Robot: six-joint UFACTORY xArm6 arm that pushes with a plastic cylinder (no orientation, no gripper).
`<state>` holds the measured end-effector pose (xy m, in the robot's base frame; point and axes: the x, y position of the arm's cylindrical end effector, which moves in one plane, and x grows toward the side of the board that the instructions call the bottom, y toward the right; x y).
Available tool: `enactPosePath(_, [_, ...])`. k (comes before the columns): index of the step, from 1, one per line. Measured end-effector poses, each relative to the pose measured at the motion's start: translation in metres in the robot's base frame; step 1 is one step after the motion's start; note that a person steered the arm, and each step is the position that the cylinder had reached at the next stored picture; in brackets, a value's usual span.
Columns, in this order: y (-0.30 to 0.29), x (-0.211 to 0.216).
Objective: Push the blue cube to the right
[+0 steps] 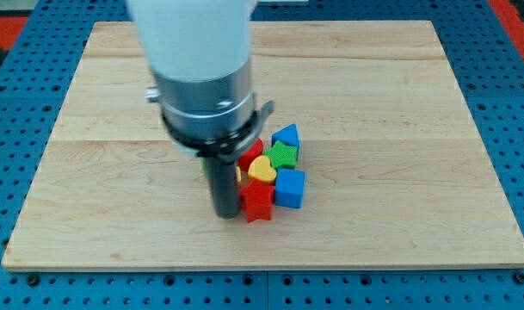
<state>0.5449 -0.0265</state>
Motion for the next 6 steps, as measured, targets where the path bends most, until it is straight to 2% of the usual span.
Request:
enactPosePath(1, [0.055,-0.003])
enactPosePath(3, [0.073,-0.049])
enactPosePath(5, [0.205,-0.057])
enactPosePath(6, [0.197,-0.076])
